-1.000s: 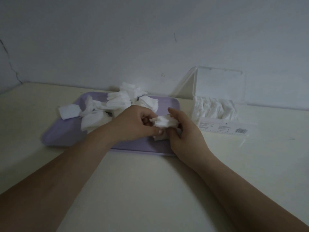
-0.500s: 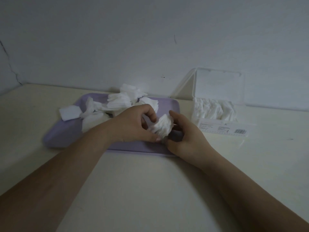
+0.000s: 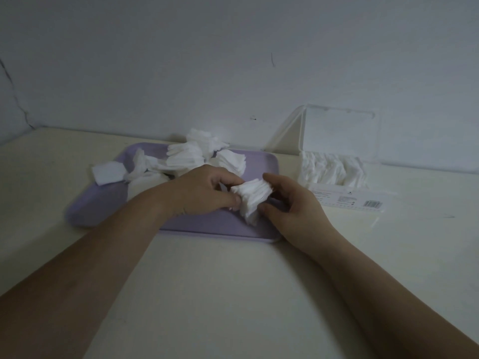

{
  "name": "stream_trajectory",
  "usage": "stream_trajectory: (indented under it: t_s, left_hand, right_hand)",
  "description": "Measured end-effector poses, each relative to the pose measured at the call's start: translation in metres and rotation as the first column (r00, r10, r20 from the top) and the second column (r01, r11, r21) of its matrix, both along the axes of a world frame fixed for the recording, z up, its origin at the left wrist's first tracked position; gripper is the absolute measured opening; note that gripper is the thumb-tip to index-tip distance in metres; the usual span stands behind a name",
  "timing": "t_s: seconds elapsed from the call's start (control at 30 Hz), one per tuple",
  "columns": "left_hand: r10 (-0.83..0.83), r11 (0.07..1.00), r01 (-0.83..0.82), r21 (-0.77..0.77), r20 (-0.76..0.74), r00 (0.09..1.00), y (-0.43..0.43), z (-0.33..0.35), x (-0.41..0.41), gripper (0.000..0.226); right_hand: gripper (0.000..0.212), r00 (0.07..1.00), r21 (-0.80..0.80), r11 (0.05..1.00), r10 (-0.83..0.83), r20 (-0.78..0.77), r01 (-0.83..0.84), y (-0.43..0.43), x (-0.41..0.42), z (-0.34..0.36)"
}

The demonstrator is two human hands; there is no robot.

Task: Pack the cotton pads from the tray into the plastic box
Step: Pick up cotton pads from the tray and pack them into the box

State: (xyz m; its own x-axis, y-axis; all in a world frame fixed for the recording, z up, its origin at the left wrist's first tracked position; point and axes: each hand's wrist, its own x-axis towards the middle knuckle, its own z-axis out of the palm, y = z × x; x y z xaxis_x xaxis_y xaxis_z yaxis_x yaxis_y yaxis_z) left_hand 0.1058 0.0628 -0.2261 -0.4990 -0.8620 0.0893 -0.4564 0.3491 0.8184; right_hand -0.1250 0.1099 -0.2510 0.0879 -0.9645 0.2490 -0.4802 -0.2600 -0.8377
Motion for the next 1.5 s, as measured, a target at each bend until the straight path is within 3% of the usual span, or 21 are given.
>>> stream_trajectory:
  t_s: [0.3,0.6,0.73,0.8,0.87,0.93,1.03,1.1,1.2,1.3,1.33,1.4,1.5]
  left_hand:
    - [-0.008,0.997,0.012,-0.074,0.051,0.999,0.004,0.002,-0.001,0.024]
    - [-0.045,0.999,0.046,-0.011,0.091,0.995,0.009,0.005,-0.008,0.029]
    - [-0.111,0.994,0.11,0.01,0.093,0.989,0.01,0.007,-0.009,0.024]
    - [-0.057,0.997,0.061,-0.036,0.122,0.991,0.01,0.005,-0.009,0.032]
    - [0.047,0.983,-0.019,-0.181,0.154,0.987,0.009,0.0,-0.011,0.031]
    - [0.112,0.974,-0.088,-0.208,0.103,0.988,0.008,-0.003,-0.009,0.03]
    - [0.085,0.996,-0.08,0.048,-0.131,0.988,0.008,-0.005,-0.009,0.026]
    - [0.102,0.992,-0.087,0.088,-0.177,0.979,0.008,-0.008,-0.013,0.028]
    - [0.114,0.993,-0.113,0.017,-0.13,0.985,0.01,-0.005,-0.018,0.044]
    - [0.122,0.981,-0.102,-0.163,0.118,0.985,0.018,0.005,-0.023,0.102]
    - [0.15,0.966,-0.099,-0.238,0.207,0.967,0.02,0.008,-0.027,0.111]
    - [0.219,0.909,-0.06,-0.413,0.35,0.911,0.023,0.009,-0.037,0.094]
    - [0.25,0.86,0.014,-0.51,0.446,0.86,0.027,0.012,-0.048,0.032]
  right_hand:
    - [0.048,1.0,-0.01,1.0,0.013,0.023,-0.013,0.001,0.005,0.0]
    - [0.055,0.998,-0.023,0.999,0.037,-0.043,-0.038,0.0,0.006,-0.003]
    - [0.055,0.999,-0.014,1.0,-0.021,0.028,0.022,0.001,0.005,0.0]
    - [0.05,0.998,0.002,0.999,-0.035,0.06,0.035,0.002,0.004,0.002]
    - [0.038,0.994,0.02,1.0,-0.022,0.11,0.02,0.004,0.003,0.004]
    - [0.025,0.985,0.036,0.999,-0.009,0.173,0.002,0.004,0.002,0.005]
    - [0.018,0.959,0.077,0.996,0.017,0.282,-0.04,0.004,0.001,0.004]
    - [0.018,0.937,0.098,0.993,0.033,0.347,-0.071,0.003,0.001,0.004]
    - [0.026,0.938,0.087,0.996,0.001,0.347,-0.034,0.004,0.001,0.007]
    - [0.028,0.952,0.067,0.997,-0.042,0.304,0.022,0.005,0.001,0.009]
    - [0.029,0.953,0.07,0.997,-0.046,0.3,0.026,0.005,0.001,0.01]
    - [0.03,0.953,0.074,0.997,-0.045,0.3,0.024,0.008,0.004,0.011]
    - [0.023,0.96,0.053,0.999,-0.011,0.278,-0.005,0.011,0.007,0.015]
